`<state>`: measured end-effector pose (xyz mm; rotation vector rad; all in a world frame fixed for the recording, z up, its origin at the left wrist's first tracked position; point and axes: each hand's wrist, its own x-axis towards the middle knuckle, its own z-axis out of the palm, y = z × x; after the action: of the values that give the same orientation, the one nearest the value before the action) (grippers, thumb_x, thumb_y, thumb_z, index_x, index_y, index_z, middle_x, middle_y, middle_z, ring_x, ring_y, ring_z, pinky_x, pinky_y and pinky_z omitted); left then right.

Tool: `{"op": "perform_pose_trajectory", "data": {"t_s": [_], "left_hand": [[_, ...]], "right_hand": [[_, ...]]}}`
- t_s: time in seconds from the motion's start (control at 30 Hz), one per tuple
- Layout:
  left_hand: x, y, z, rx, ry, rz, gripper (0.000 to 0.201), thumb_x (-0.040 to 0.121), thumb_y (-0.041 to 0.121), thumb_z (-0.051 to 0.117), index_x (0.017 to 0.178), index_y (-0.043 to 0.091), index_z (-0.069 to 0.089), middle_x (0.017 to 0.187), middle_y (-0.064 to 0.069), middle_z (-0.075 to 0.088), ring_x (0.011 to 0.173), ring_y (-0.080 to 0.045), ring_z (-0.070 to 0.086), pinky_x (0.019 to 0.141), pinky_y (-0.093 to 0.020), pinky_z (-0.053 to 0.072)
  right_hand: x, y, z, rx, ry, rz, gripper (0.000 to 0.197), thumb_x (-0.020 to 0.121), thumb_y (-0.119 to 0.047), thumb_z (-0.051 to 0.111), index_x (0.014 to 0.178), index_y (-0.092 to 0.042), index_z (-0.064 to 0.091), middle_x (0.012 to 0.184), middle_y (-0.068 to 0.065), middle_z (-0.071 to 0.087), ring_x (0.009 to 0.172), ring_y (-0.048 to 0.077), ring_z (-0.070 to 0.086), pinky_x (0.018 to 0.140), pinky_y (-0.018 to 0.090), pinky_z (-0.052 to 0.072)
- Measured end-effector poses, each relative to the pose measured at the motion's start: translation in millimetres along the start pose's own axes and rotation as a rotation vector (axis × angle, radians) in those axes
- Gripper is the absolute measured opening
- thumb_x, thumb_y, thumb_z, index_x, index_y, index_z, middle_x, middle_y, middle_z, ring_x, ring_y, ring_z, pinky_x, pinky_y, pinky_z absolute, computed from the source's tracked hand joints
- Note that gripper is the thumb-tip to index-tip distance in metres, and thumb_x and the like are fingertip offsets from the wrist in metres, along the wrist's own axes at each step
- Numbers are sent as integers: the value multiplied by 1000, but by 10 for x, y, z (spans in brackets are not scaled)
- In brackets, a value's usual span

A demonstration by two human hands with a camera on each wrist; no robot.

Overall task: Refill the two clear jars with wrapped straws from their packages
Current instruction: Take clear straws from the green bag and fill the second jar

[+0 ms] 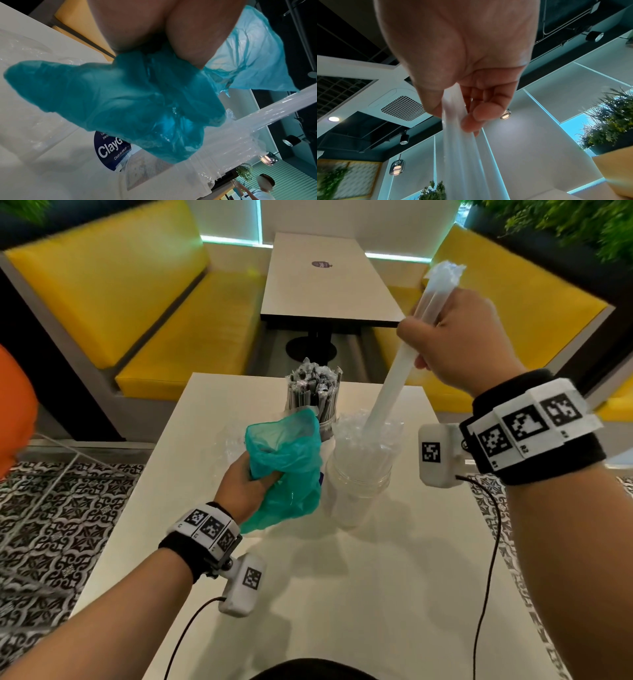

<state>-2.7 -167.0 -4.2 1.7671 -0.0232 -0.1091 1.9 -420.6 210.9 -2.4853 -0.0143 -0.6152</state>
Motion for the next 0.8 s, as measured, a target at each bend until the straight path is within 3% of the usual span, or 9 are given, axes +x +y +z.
{"op": "perform_pose_trajectory", "data": {"t_s": [0.13, 0.27, 0.37, 0.47, 0.6, 0.7, 0.8], "left_hand": [[-1, -10, -22, -22, -13, 5, 21, 94, 15, 67, 114, 18, 62, 102, 5, 71, 95, -15, 67, 80, -31, 52], [-1, 4, -28, -40, -14, 8, 20, 95, 15, 66, 115, 19, 61, 101, 5, 70, 94, -14, 67, 78, -28, 52], [0, 20, -11, -56, -12, 20, 20, 95, 13, 65, 114, 17, 61, 99, 6, 70, 91, -11, 67, 77, -26, 52], [-11, 44, 13, -63, -21, 29, 19, 96, 12, 64, 114, 17, 60, 97, 9, 69, 87, -4, 65, 67, -14, 52], [-3, 44, 26, -52, -37, 20, 20, 96, 13, 64, 115, 17, 60, 99, 9, 69, 89, -4, 65, 71, -17, 51], [-3, 50, 31, -37, -35, 17, 20, 96, 13, 64, 116, 17, 60, 98, 10, 69, 88, -3, 65, 69, -15, 50], [3, 55, 30, -44, -34, 21, 21, 96, 11, 63, 116, 17, 60, 100, 6, 70, 89, -3, 65, 68, -13, 51]], "right_hand": [[-9, 26, 92, 16, -79, 16, 40, 82, -33, 55, 93, 4, 66, 86, 26, 68, 74, 39, 67, 69, 47, 59], [61, 56, 63, 33, -124, 42, 29, 90, -28, 55, 95, -2, 68, 76, 12, 69, 51, 8, 63, 53, 21, 55], [89, 93, 39, 76, -88, 66, 27, 91, -26, 56, 93, -2, 68, 69, 5, 66, 43, 0, 60, 46, 12, 48], [64, 105, 85, 76, -86, 58, 26, 90, -24, 57, 93, -1, 68, 70, 5, 66, 47, 5, 62, 48, 13, 49], [21, 99, 130, 98, -154, 15, 19, 93, -26, 58, 96, -10, 68, 77, 2, 66, 60, 8, 64, 52, 12, 50], [33, 116, 108, 129, -163, 48, 21, 94, -26, 57, 96, -8, 67, 73, 0, 64, 51, 0, 62, 49, 9, 47], [49, 156, 66, 171, -50, 75, 25, 93, -24, 56, 97, -2, 67, 68, 2, 62, 43, -1, 58, 46, 11, 46]]}}
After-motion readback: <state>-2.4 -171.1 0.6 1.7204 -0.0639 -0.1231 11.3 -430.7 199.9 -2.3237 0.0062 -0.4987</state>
